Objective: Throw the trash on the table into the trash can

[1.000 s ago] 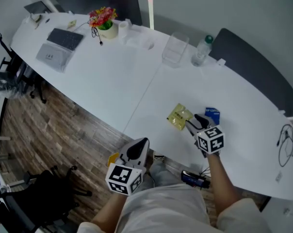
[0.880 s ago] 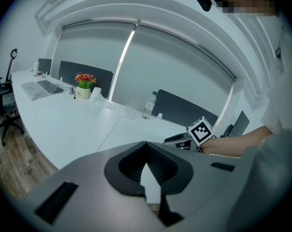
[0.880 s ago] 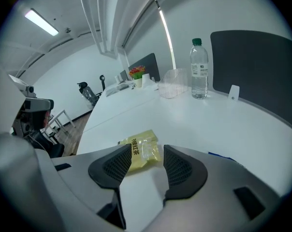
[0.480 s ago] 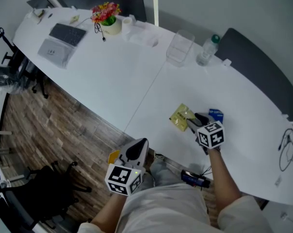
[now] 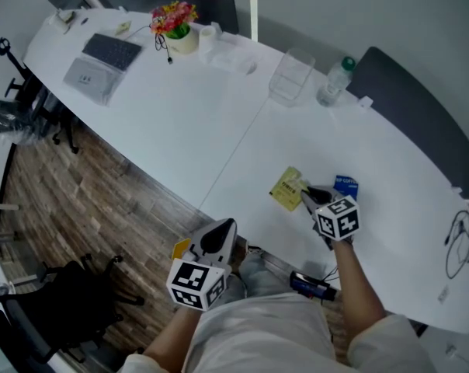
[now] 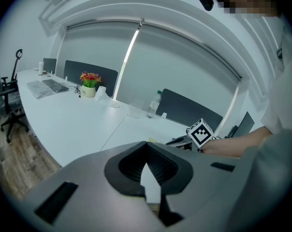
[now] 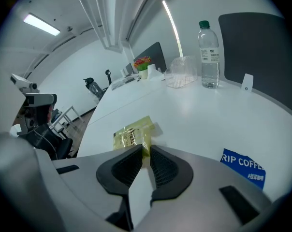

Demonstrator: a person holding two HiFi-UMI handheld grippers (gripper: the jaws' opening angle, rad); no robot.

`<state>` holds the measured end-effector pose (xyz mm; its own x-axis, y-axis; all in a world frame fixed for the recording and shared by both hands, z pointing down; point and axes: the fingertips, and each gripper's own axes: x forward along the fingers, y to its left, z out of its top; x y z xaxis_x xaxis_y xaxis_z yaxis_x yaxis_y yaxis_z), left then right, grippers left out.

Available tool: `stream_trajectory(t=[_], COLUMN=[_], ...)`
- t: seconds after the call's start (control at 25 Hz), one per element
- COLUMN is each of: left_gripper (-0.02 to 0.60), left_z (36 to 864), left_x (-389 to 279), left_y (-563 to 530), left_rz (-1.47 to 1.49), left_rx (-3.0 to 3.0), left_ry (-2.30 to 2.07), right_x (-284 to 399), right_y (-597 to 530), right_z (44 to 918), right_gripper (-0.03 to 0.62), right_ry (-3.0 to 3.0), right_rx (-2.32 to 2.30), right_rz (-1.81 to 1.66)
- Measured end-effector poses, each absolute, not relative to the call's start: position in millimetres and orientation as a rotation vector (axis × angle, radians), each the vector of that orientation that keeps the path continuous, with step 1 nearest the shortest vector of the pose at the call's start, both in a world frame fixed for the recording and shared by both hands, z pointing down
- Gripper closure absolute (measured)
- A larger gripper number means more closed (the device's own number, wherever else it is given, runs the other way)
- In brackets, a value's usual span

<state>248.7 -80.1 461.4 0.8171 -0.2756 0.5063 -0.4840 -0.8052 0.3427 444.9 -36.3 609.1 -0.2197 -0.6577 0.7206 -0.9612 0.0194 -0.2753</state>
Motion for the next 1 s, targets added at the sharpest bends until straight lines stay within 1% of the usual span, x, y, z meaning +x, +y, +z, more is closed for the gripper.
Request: stream_trajectory(t=[0.28, 0.52, 0.76, 1.0], left_gripper=[0.581, 0.581, 0.581, 0.581], left_z=[452.2, 442.5, 436.9, 430.7], left_x=[237.9, 213.8, 166.6, 97.4], left_y=[-80.6, -83.3, -83.4, -75.6], left_rz=[0.588, 0.55, 0.493, 0.432], left_rx=[2.541, 2.539, 2.505, 2.439], left_ry=[-0.605, -0.689, -0.829, -0.999], right_x=[440.4, 420.7, 375.3, 305.3], right_y=[-40.7, -50.3, -67.1, -84.4], right_z=[589.7, 572.6, 563.4, 557.2], right_gripper=[0.525, 0.528, 0.53, 0.531], right_ry=[-1.952, -2.021, -2.107, -2.19], right_rx=[1.673, 1.647, 1.552, 1.4], right_rz=[1.025, 1.007, 0.975, 0.939])
